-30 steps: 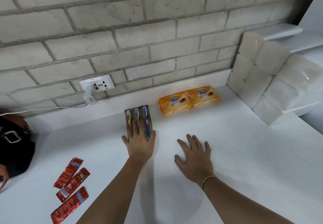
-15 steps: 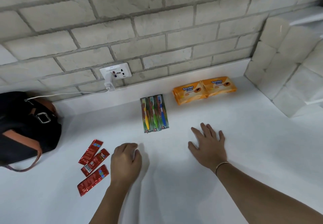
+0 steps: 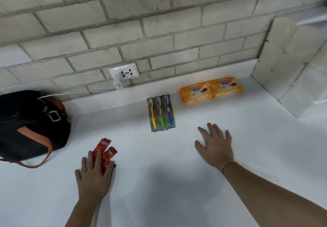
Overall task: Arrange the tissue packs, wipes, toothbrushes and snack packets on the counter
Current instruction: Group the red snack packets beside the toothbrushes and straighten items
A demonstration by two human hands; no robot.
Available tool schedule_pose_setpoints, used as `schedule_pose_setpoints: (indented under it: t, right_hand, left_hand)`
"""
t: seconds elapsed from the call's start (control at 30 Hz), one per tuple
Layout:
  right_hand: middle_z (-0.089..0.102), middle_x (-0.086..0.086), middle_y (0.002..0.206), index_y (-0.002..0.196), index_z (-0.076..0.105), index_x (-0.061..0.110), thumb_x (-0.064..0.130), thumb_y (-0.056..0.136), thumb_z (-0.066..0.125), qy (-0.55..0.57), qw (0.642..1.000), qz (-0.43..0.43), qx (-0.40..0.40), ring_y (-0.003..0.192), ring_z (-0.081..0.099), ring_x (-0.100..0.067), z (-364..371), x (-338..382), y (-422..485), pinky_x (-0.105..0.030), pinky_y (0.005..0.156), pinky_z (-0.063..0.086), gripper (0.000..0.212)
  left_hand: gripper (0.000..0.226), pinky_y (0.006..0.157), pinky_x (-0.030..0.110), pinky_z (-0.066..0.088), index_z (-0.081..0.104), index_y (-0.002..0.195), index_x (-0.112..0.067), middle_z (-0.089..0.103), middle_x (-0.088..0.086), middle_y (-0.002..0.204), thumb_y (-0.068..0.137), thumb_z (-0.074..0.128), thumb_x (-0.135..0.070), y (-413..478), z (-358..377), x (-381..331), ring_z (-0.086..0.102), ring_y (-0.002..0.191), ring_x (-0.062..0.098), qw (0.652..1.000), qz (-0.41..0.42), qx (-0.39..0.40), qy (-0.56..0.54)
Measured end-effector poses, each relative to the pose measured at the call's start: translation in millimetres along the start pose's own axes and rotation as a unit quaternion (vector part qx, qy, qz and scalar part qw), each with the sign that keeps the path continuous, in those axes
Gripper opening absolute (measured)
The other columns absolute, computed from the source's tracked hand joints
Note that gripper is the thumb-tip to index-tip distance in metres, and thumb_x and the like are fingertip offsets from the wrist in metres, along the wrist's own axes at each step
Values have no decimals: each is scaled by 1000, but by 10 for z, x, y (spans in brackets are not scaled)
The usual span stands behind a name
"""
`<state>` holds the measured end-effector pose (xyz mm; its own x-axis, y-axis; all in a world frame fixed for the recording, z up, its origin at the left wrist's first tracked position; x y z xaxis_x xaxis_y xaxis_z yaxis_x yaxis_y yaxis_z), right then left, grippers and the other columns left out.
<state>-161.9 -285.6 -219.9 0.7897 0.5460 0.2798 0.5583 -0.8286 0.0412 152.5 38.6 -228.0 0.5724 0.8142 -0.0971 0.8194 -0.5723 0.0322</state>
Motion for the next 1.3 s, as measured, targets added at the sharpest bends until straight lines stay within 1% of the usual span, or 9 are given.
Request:
schedule_pose_setpoints:
  t: [0.23, 0.37, 0.53, 0.63, 0.8, 0.9, 1.0, 1.17, 1.3]
  right_hand:
    - [25, 1, 167, 152, 37, 41, 61, 93, 38, -1, 1000, 3, 1, 156, 14, -20, -10, -10, -2, -59, 124, 8, 62]
    - [26, 0, 167, 151, 38, 42, 62, 93, 38, -4, 1000, 2, 2, 156, 14, -20, -1, -7, 10, -59, 123, 8, 62]
    - [28, -2, 166, 150, 41, 39, 59, 94, 43, 1, 1000, -3, 1, 156, 15, -22, 6, -10, 5, -60, 123, 9, 60]
    - [38, -8, 159, 140, 54, 31, 53, 90, 53, 0, 999, -23, -36, 151, 25, -31, 7, -3, -28, -63, 117, 21, 55]
    - [61, -9, 133, 117, 71, 20, 40, 82, 64, 4, 985, -96, -140, 128, 50, -33, -6, 16, -168, -54, 105, 37, 41]
    - [66, -3, 116, 108, 72, 19, 37, 84, 60, 18, 979, -136, -151, 109, 59, -31, 17, 25, -212, -47, 93, 42, 31]
    - [65, 0, 107, 106, 72, 20, 37, 85, 57, 24, 978, -157, -134, 98, 61, -29, 43, 109, -260, -44, 87, 44, 30]
    - [61, 3, 114, 119, 67, 26, 48, 87, 56, 17, 987, -142, -70, 106, 55, -23, 92, 509, -375, -47, 95, 43, 40]
    - [55, 7, 120, 147, 44, 36, 56, 91, 49, 20, 989, -148, -15, 113, 50, -19, 152, 825, -372, -53, 103, 38, 60]
  left_hand:
    - [81, 102, 58, 29, 45, 154, -30, 29, 9, 164, 91, 13, -71, 213, -18, -295, 28, 140, 34, 994, 36, 44, 88]
    - [83, 117, 59, 23, 33, 161, -23, 31, 9, 167, 92, 23, -68, -167, -67, -968, 26, 150, 35, 996, 71, 43, -32]
    - [82, 127, 54, -5, -1, 165, -33, -6, -2, 174, 92, 9, -69, -651, -64, -1686, -9, 160, 26, 982, 153, 104, -46]
    - [79, 126, 56, -10, -9, 164, -34, -16, -4, 172, 96, 9, -69, -655, -72, -1862, -19, 158, 25, 975, 181, 128, -32]
    - [91, 126, 54, 14, 17, 162, -37, 8, -3, 173, 84, 13, -84, -468, -258, -1748, 8, 159, 29, 956, 231, 178, -31]
    - [90, 113, 34, 37, 41, 150, -34, 44, -12, 151, 75, 50, -82, -414, -504, -1613, 43, 135, 14, 951, 218, 166, -141]
    - [73, 96, 24, 44, 55, 132, -33, 55, -17, 125, 70, 69, -69, -464, -607, -1451, 52, 115, 7, 948, 231, 181, -126]
    - [54, 92, 21, 45, 59, 129, -32, 64, -16, 123, 81, 77, -49, -594, -527, -1370, 57, 109, 6, 950, 217, 173, -146]
    - [49, 96, 27, 48, 55, 133, -33, 66, -11, 124, 89, 73, -42, -681, -455, -1431, 59, 111, 11, 951, 204, 180, -145]
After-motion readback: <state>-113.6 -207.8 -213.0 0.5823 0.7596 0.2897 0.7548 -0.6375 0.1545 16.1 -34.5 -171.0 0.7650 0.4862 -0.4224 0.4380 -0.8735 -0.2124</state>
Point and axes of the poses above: each hand's wrist, its own y-axis towards the middle knuckle, its own z-axis out of the palm, x = y × z, the point moved 1 cm from there along y, towards the middle knuckle
